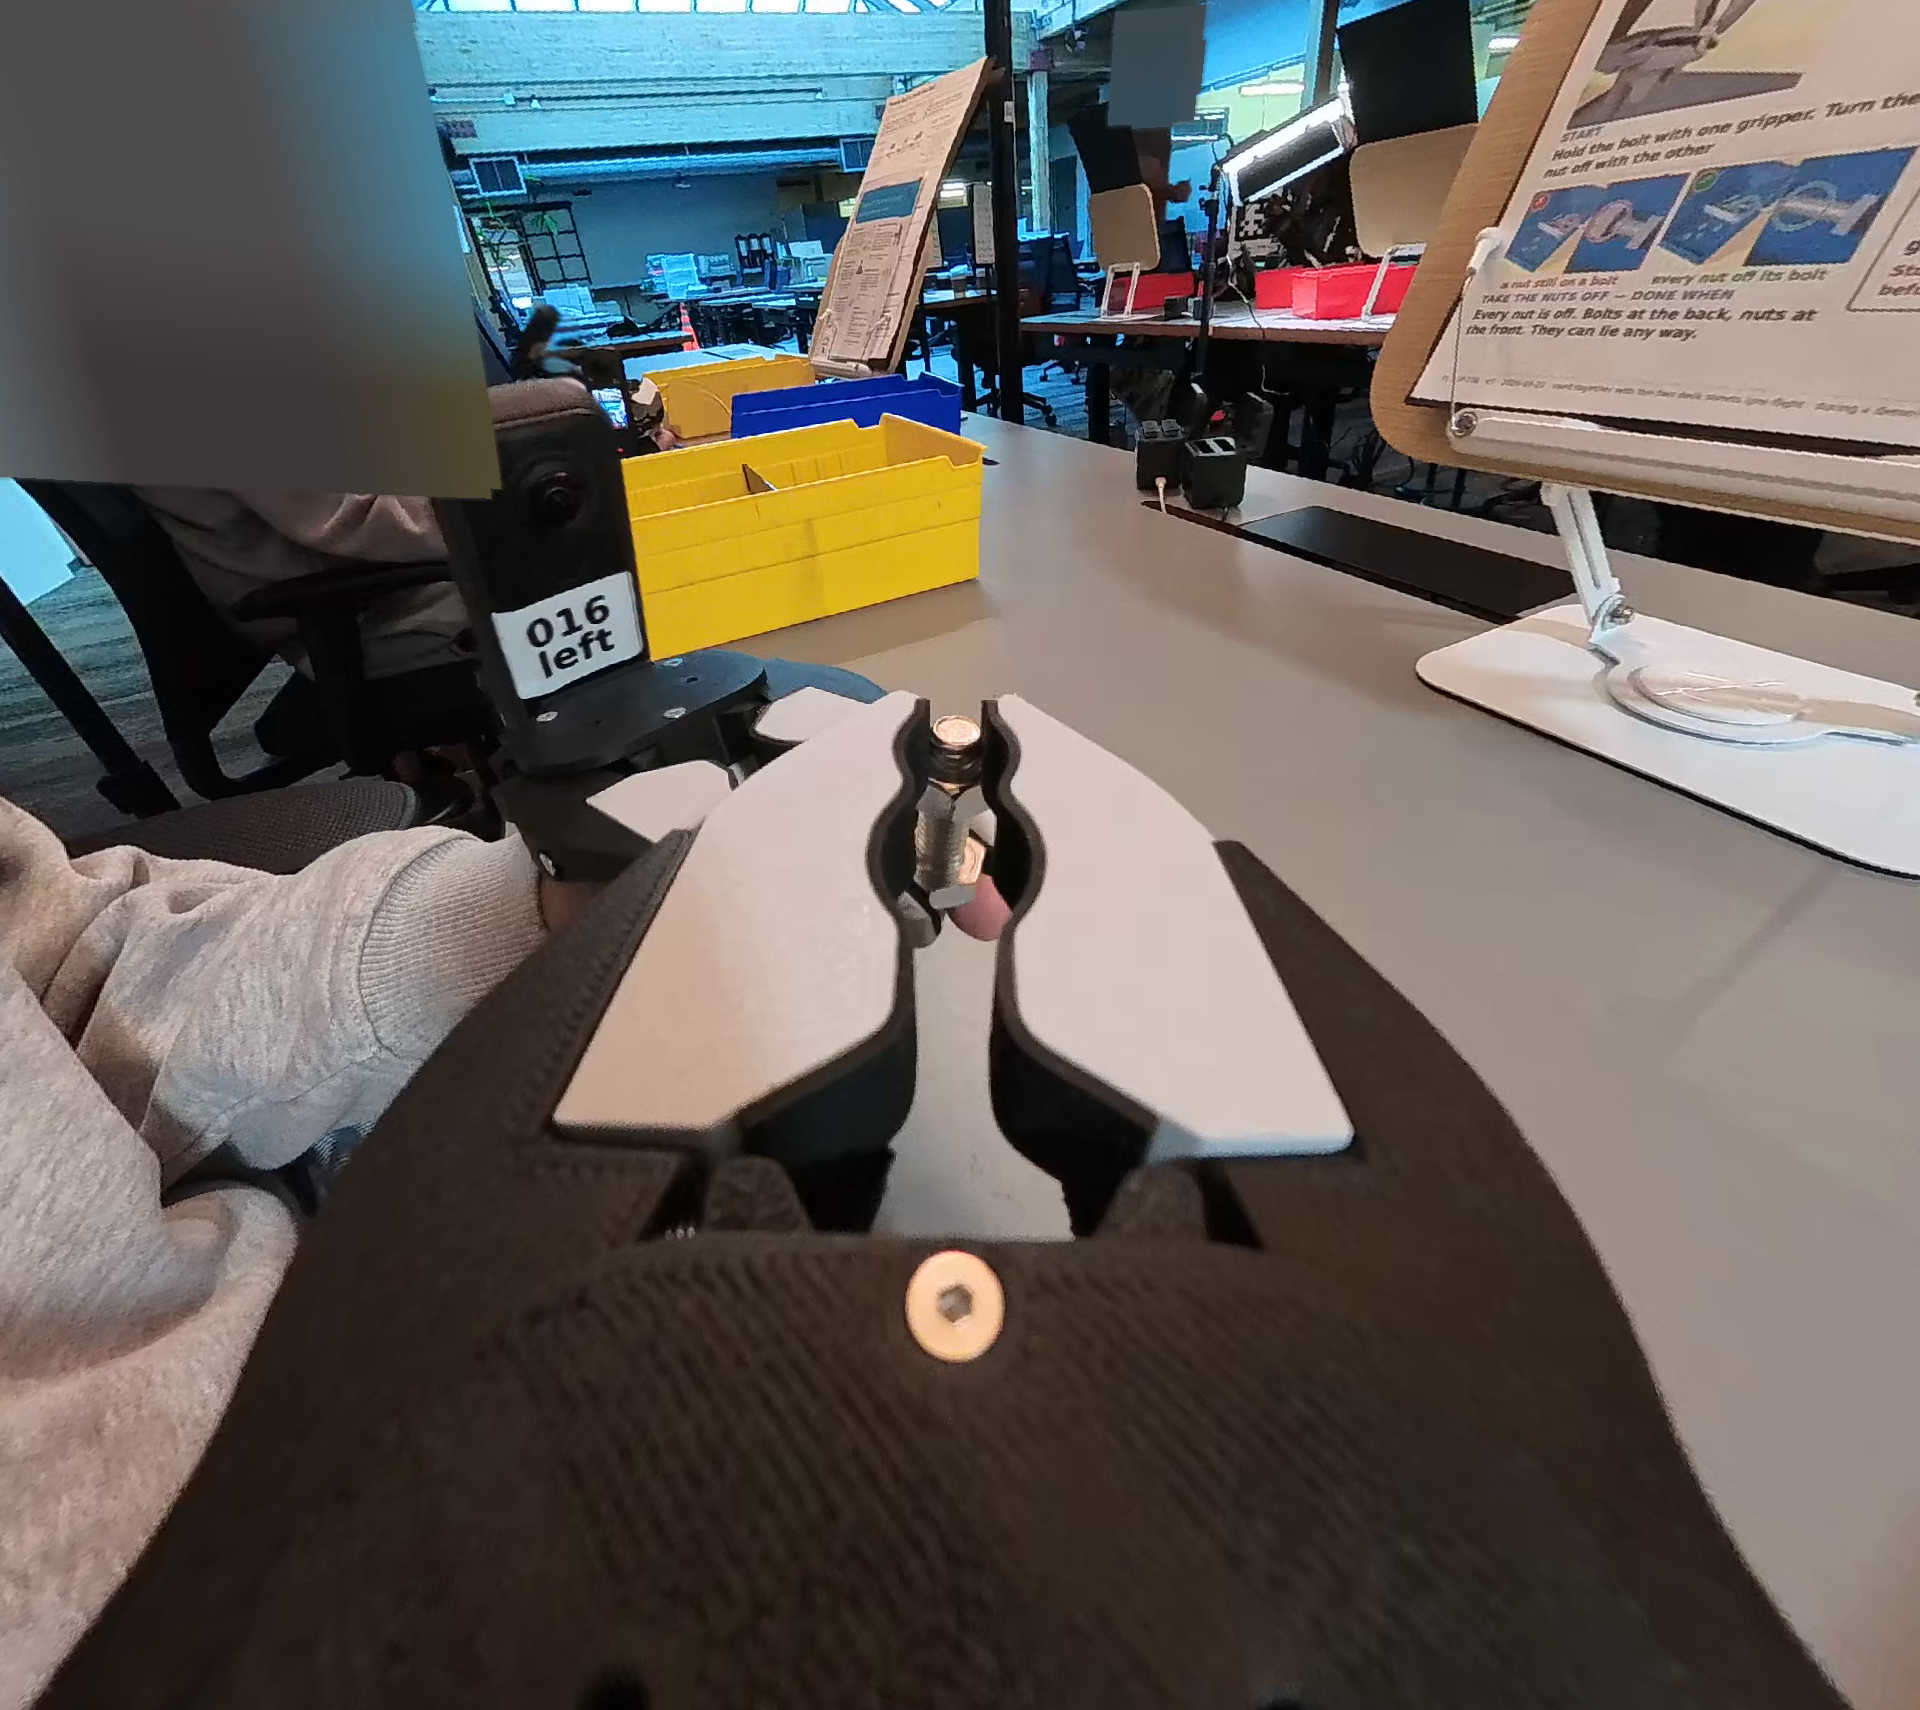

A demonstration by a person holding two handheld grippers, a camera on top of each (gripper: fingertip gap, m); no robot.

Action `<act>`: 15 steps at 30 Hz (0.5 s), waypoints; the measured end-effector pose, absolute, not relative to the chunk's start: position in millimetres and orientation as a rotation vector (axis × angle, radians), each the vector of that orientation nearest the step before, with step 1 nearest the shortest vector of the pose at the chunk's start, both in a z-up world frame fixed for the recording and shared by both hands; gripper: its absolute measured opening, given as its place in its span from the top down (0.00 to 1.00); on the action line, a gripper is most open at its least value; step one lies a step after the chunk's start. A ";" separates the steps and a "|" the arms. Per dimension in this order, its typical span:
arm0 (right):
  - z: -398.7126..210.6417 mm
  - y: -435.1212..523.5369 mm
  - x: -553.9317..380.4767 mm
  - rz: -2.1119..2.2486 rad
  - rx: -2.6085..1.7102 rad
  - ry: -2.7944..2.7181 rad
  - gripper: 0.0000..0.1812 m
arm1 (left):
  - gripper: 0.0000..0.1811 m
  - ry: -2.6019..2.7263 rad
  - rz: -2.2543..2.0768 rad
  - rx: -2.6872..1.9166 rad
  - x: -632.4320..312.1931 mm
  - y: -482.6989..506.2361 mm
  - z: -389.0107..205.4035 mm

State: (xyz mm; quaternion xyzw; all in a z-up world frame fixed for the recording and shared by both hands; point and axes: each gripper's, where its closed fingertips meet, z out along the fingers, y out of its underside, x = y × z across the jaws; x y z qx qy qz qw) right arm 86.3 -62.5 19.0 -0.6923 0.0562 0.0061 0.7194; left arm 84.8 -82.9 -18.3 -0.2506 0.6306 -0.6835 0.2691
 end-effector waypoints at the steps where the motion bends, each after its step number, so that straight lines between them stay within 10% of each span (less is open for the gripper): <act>1: 19.3 -62.6 86.2 0.013 -1.529 0.123 0.95 | 0.89 1.697 -1.848 -0.676 84.7 -82.5 -17.7; 15: 20.9 -62.7 85.1 0.020 -1.520 0.119 0.95 | 0.89 1.678 -1.884 -0.674 83.2 -81.1 -13.9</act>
